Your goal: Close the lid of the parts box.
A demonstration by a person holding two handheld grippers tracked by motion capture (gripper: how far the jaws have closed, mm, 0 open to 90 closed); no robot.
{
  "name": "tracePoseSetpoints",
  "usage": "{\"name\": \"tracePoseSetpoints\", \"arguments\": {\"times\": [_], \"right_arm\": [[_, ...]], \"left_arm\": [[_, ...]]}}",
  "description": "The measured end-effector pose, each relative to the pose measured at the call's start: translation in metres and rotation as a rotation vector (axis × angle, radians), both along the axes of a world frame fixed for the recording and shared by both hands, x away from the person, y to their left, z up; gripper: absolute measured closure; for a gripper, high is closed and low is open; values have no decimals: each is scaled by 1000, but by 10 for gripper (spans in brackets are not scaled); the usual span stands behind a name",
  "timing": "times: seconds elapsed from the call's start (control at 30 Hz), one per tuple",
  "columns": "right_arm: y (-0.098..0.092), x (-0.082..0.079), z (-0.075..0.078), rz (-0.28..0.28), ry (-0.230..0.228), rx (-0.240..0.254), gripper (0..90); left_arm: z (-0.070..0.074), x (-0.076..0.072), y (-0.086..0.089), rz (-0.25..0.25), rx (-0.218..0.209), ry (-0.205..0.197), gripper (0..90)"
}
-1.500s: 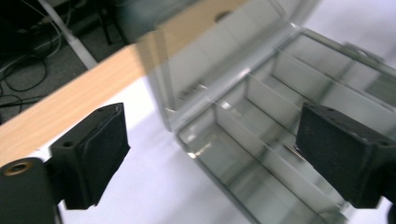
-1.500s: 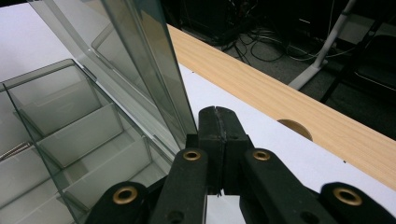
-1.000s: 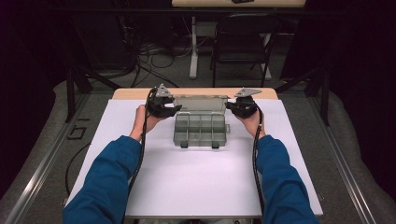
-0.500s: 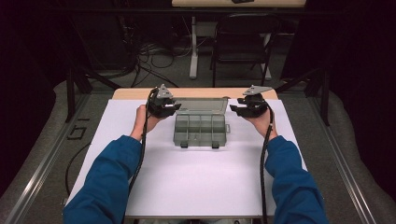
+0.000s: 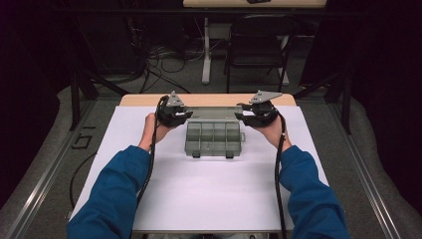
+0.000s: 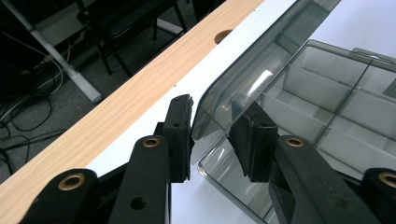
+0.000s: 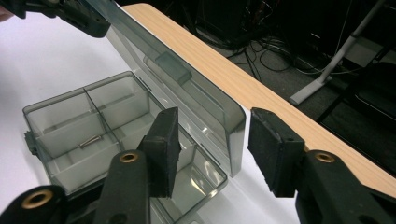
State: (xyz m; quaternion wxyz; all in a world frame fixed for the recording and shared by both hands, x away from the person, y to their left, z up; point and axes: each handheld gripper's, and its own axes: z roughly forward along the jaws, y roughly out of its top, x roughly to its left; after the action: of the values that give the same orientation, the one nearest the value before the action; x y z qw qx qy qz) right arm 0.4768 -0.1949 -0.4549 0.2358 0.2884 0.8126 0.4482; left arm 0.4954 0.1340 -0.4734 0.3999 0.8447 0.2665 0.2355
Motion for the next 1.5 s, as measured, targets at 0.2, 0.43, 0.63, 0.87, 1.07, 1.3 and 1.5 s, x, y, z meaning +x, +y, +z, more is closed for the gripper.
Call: {"name": "tracePoseSetpoints", "arguments": {"times": [0.2,0.43,0.63,0.87,1.07,1.3,1.5], "right_arm": [[6,-4,-6,-7,-13,-16,618],[7,-11,-13,-10,-34,-22,612],[8,-15,-18,-1,-33,-27,590],[9,-19,-21,6,-43,-36,570],[10,-22,-24,10,-53,-52,560],[10,-23,-24,19,-52,-60,558],[10,-23,-24,19,-52,-56,555]], "left_arm": [[-5,-8,1,-12,-6,-6,666],[-9,-15,0,-18,2,-21,660],[-10,-18,-1,-15,-5,-20,642],[-14,-23,-1,-19,-8,-24,631],[-15,-25,-3,-23,-4,-26,618],[-6,-32,-3,-59,8,11,377],[9,-41,2,-109,-8,71,288]]}}
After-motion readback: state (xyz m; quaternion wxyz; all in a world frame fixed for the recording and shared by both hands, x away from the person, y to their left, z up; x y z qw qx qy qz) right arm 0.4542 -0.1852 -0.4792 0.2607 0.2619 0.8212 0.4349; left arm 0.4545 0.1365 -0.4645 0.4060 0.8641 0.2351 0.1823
